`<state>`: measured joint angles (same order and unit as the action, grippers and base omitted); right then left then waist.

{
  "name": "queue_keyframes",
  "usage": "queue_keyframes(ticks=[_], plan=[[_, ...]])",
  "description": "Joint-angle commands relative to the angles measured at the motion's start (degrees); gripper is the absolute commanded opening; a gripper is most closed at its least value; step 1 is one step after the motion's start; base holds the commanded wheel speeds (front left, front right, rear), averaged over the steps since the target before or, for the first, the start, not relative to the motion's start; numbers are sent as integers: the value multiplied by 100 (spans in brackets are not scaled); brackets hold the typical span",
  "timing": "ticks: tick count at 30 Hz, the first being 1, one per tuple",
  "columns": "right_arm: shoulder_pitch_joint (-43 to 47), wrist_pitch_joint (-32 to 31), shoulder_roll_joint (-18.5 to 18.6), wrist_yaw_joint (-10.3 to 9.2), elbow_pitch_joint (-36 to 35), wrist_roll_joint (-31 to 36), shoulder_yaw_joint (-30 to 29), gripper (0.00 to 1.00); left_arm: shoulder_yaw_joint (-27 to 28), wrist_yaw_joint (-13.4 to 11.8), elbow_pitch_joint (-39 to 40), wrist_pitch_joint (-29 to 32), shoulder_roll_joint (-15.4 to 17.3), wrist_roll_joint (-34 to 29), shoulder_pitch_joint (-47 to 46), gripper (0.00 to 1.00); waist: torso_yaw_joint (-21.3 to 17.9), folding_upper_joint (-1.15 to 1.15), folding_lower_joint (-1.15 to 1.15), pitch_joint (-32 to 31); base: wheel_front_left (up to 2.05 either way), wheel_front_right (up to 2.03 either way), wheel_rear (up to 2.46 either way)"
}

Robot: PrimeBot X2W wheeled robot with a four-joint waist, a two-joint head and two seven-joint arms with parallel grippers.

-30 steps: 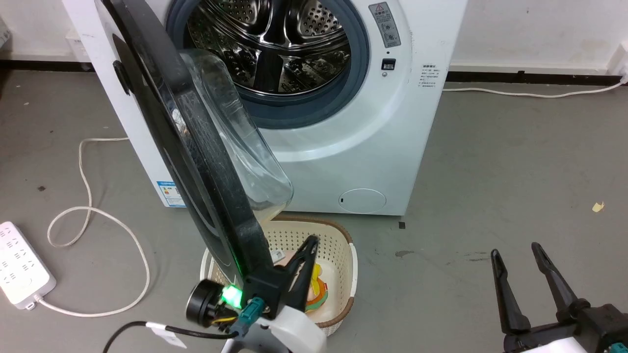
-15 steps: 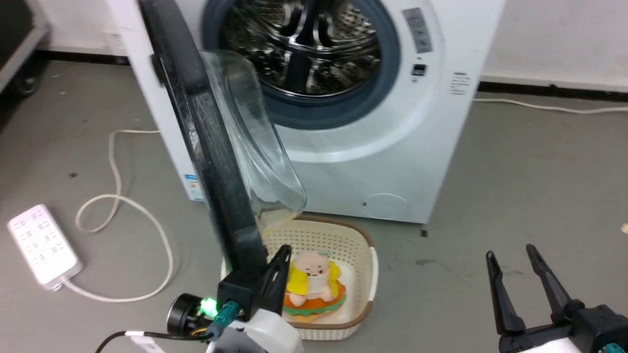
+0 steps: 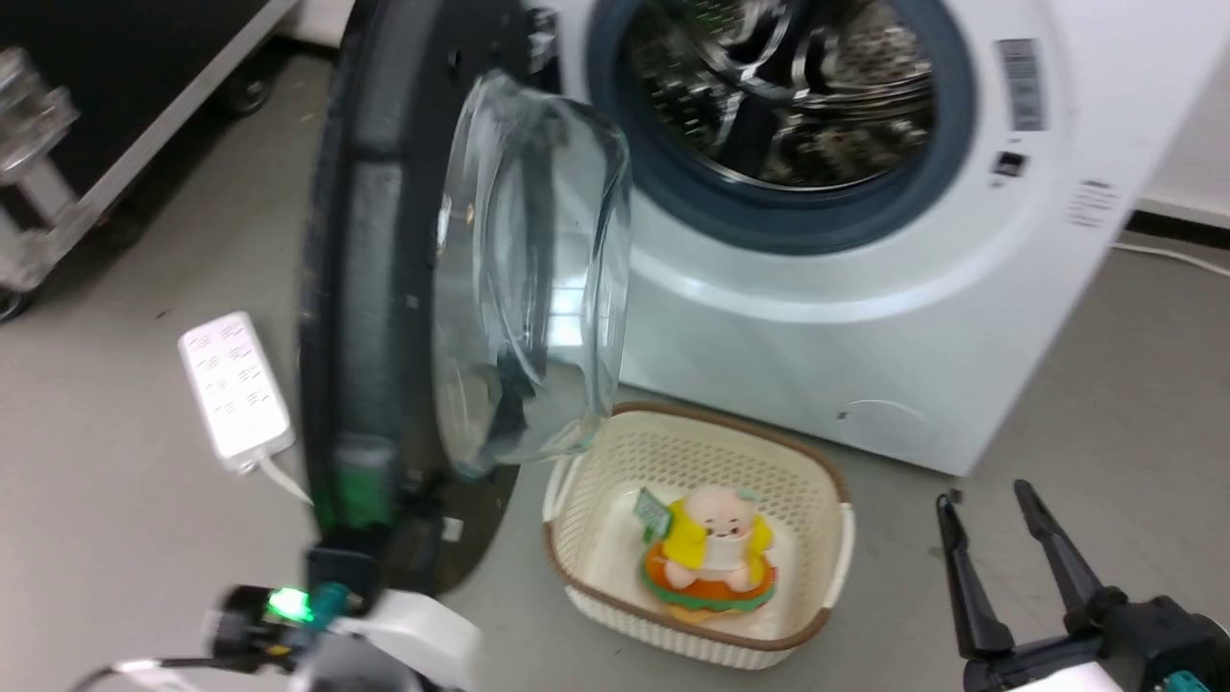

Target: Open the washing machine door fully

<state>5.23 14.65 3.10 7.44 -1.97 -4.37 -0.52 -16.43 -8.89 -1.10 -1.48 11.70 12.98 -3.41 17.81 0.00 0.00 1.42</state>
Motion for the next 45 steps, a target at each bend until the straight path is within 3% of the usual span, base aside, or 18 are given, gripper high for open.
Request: queue_keyframes(ticks=[1,11,24,31,36,45], plan=[[-84,-28,-22,5,-25,56,33,100,148,-28,18,0,147,30,-113,0,216,0,0,183,0,0,0],[-320,-319,233,5,-354,149,107,100,1169,-166,4,-36,731,434,-623,0,448,0,0,1028,0,0,0],[-552,-677,695,5,-843,113,-30,100,2253,26,-1233,-16,1606,1084,-1630,0,318,0,0,1891,0,0,0],[-598,-720,809,5,-936,60,-85,100,2276,310,-2084,-259,1794,1199,-2099,0,288,0,0,2024,0,0,0],[-637,-725,797,5,-908,41,-91,100,2260,382,-2517,-597,1798,1197,-2314,0,261,0,0,1975,0,0,0],[-633,-554,638,5,-713,27,-139,100,1985,526,-2545,-1090,1770,949,-2267,0,94,0,0,1537,0,0,0]])
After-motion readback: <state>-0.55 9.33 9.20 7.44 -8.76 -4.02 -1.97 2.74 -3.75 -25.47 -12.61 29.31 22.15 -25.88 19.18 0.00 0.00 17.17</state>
